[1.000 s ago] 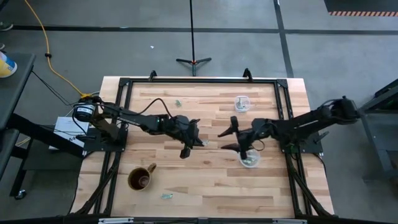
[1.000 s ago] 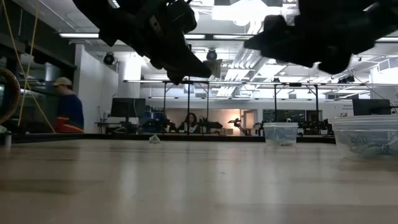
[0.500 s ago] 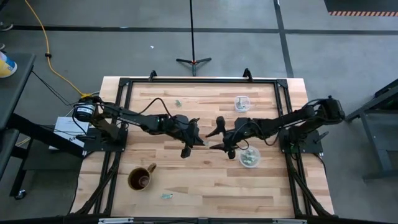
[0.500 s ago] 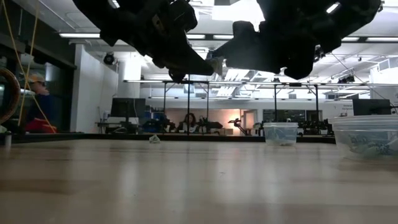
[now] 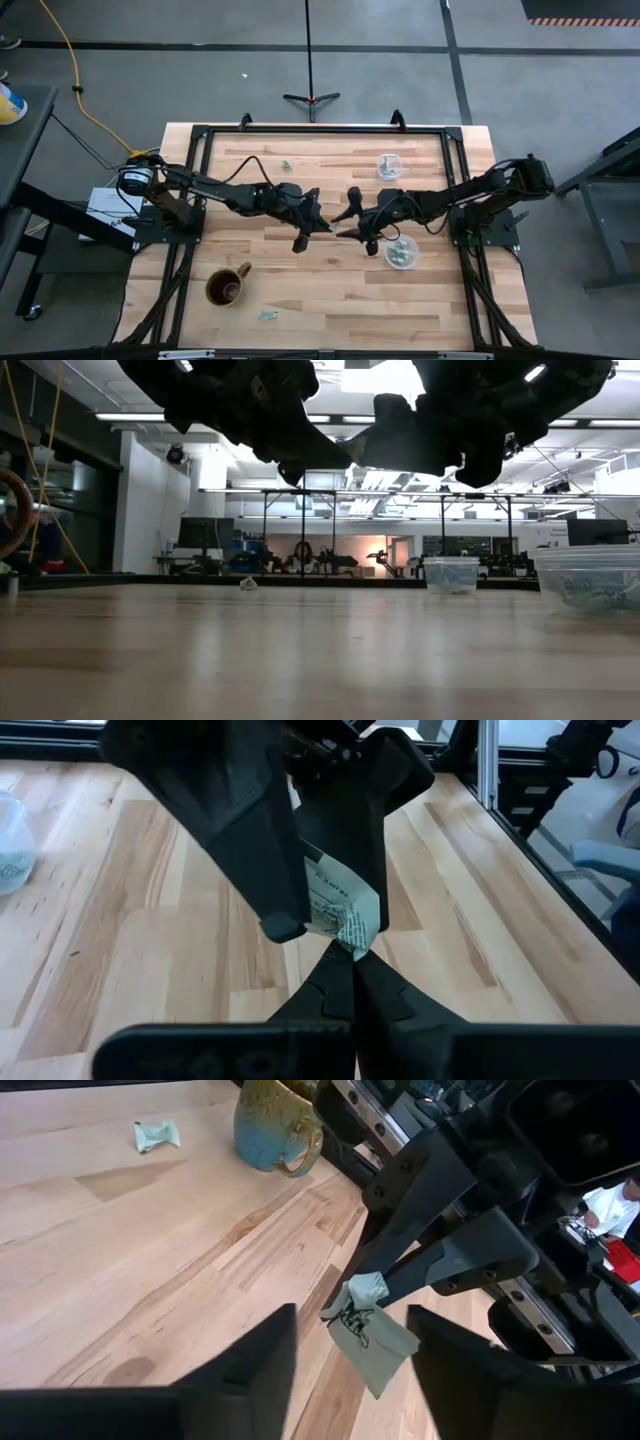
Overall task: Pick and place items into bin
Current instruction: Put the green stevia packet into the bottom transparent bin
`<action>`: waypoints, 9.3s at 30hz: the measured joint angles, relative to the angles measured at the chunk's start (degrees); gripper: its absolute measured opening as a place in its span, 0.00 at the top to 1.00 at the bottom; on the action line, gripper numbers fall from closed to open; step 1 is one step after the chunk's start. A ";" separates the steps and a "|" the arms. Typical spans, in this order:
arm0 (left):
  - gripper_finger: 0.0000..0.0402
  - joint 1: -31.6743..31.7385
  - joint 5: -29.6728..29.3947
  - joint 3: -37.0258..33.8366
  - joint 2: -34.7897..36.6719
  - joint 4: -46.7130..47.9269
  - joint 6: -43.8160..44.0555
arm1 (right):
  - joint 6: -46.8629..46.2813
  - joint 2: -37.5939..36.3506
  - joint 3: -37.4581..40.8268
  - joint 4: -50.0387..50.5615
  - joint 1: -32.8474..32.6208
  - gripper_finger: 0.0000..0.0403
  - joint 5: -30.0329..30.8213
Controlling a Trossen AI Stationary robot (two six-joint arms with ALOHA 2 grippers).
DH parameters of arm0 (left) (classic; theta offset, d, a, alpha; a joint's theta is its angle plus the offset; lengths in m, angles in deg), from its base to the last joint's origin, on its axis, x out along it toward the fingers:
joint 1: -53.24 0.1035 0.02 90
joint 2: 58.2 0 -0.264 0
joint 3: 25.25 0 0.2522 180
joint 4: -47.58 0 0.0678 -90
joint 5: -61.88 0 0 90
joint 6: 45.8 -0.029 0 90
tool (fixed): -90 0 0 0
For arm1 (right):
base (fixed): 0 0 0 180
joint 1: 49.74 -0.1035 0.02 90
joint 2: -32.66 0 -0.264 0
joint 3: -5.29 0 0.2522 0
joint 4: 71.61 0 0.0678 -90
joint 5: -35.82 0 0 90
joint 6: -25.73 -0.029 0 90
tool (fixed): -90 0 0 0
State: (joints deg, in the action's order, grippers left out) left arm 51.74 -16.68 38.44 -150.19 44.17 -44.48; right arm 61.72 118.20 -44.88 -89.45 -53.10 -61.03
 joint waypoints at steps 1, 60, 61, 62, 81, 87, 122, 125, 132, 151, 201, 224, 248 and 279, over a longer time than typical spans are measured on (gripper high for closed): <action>0.94 0.00 0.00 0.00 0.00 0.01 0.00 | 0.01 0.00 0.00 0.00 0.00 0.57 -0.01; 0.23 0.35 -7.37 1.23 0.00 11.48 1.40 | -54.25 -30.03 0.04 68.65 -16.52 0.59 11.78; 0.24 0.82 -8.87 2.24 0.00 14.18 2.01 | -53.81 -30.03 0.04 67.18 -16.52 0.57 13.97; 0.24 1.56 -9.83 3.49 0.00 17.45 2.99 | -53.31 -30.03 0.04 65.48 -16.52 0.55 16.12; 0.29 37.61 -6.72 9.40 -0.21 44.10 12.47 | -31.97 -30.01 0.04 46.34 -16.52 0.49 27.14; 0.29 42.52 -1.62 9.43 -3.89 43.75 25.00 | -30.79 -30.01 0.04 46.53 -16.52 0.49 27.16; 0.55 41.20 -4.46 9.35 -10.89 39.87 25.83 | -29.53 -30.00 0.04 47.25 -16.52 0.50 27.50; 0.56 41.20 -4.46 9.38 -11.79 39.53 25.80 | -29.53 -30.01 0.04 47.39 -16.52 0.50 27.50; 0.56 41.22 -4.33 9.53 -12.44 39.55 25.76 | -29.53 -30.01 0.07 47.86 -16.50 0.50 27.51; 0.73 41.29 -3.96 9.46 -12.63 40.74 25.46 | -29.55 -29.99 0.07 48.24 -16.51 0.52 27.76; 0.94 18.71 11.16 9.33 -7.17 -34.30 7.87 | -30.62 -29.99 9.31 2.32 6.09 0.50 22.49; 0.94 18.23 10.37 9.33 -7.58 -35.29 7.48 | -32.99 -16.04 5.90 -13.15 12.78 0.35 13.21; 0.87 18.23 10.71 9.38 -7.58 -35.05 7.50 | -30.98 -16.04 5.66 -11.94 14.01 0.94 11.07; 0.21 25.21 17.50 9.38 3.62 3.44 9.27 | -53.86 -36.84 5.68 58.30 -4.58 0.99 -2.85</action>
State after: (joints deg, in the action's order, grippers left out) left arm 76.96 0.82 47.82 -146.57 47.61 -35.20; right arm 7.85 81.36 -39.19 -31.14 -57.68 -63.88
